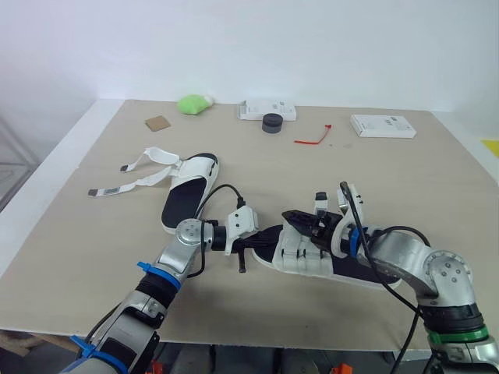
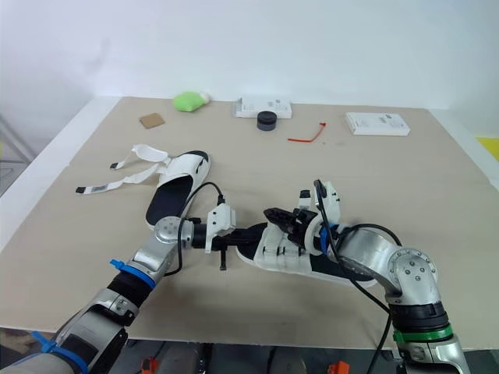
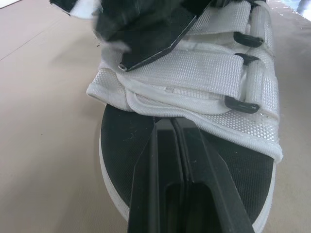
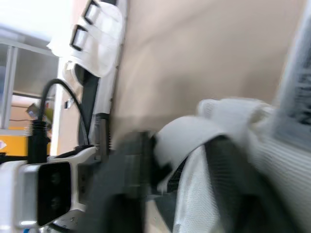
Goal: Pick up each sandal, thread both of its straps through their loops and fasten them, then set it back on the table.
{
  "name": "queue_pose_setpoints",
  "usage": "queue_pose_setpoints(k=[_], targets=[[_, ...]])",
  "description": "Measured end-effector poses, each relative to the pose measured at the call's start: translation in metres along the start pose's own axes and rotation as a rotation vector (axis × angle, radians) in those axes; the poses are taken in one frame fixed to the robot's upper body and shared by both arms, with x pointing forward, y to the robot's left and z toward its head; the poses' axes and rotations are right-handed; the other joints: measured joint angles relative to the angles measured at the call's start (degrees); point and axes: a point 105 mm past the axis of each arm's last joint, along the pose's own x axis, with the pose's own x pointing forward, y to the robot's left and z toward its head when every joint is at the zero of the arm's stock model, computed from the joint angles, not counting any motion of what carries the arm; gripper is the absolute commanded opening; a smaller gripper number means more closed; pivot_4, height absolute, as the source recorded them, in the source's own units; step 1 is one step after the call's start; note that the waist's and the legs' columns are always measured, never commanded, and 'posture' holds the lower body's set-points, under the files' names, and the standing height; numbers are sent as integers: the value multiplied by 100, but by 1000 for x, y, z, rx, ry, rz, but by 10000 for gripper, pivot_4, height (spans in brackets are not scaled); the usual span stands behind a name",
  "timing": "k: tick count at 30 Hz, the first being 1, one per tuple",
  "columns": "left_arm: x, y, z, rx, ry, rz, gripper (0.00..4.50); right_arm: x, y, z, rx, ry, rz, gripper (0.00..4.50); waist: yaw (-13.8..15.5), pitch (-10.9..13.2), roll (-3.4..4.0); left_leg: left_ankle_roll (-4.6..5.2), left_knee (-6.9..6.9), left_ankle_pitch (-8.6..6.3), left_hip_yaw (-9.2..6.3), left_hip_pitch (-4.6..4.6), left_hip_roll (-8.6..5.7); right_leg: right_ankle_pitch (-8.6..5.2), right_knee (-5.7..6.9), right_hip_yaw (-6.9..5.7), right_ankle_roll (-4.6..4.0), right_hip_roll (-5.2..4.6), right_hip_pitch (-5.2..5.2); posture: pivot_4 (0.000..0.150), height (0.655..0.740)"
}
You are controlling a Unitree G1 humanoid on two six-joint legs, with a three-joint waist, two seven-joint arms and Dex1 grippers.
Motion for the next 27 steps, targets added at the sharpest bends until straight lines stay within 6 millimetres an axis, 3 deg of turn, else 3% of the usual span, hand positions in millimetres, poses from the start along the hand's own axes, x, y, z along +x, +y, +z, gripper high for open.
queue_pose_setpoints(k=[6, 9, 14, 20, 22, 23, 24, 25, 27], targets=[[0, 0, 0, 0, -1, -2, 0, 2, 3, 7, 10, -17, 15, 35070, 0, -1, 4, 0, 0, 0, 9, 0, 2, 0, 0, 3, 0, -3, -1, 1500, 7400], [1, -1, 1, 0, -4, -4, 0, -2, 5, 26, -3, -60, 8, 35070, 2, 0, 4, 0, 0, 0, 12, -3, 1, 0, 0, 4, 0, -4, -1, 1500, 7400], [1, -2, 2, 4, -7, -21, 0, -5, -10, 46, 7, -133, -78, 35070, 6, -3, 8, 4, -1, 2, 11, -5, -11, 0, 0, 5, 0, -5, 3, 1500, 7400], [2, -3, 2, 4, -9, -25, 0, -5, -17, 51, -22, -139, -122, 35070, 6, -5, 13, 15, -3, 9, 7, -6, -19, 0, 0, 10, 0, -4, 6, 1500, 7400], [2, -3, 3, 6, -11, -21, 0, -8, -6, 54, -69, -129, -47, 35070, 6, 6, 27, 13, -2, 8, 9, -10, -19, 0, 0, 13, 0, -5, 2, 1500, 7400], [3, -3, 3, 5, -17, -21, 0, -30, 28, 67, -249, -156, 112, 35070, 14, 11, 42, 14, -3, 8, 8, -18, -25, -1, 0, 19, 1, -5, -1, 1500, 7400], [3, -4, 3, 4, -17, -21, 0, -37, 37, 70, -292, -169, 144, 35070, 13, 7, 40, 14, -3, 8, 8, -17, -23, -1, 0, 19, 1, -3, 0, 1500, 7400], [3, -5, 4, 4, -23, -22, 0, -57, 57, 73, -409, -180, 236, 35070, 23, 7, 29, 13, -6, 8, 1, -19, -24, -1, 0, 14, 1, -2, 1, 1500, 7400], [3, -5, 5, -6, -34, -23, 0, -69, 62, 70, -489, -170, 273, 35070, 37, 4, 16, 12, -5, 6, -2, -23, -22, 0, 0, 8, 1, -1, 1, 1500, 7400]])
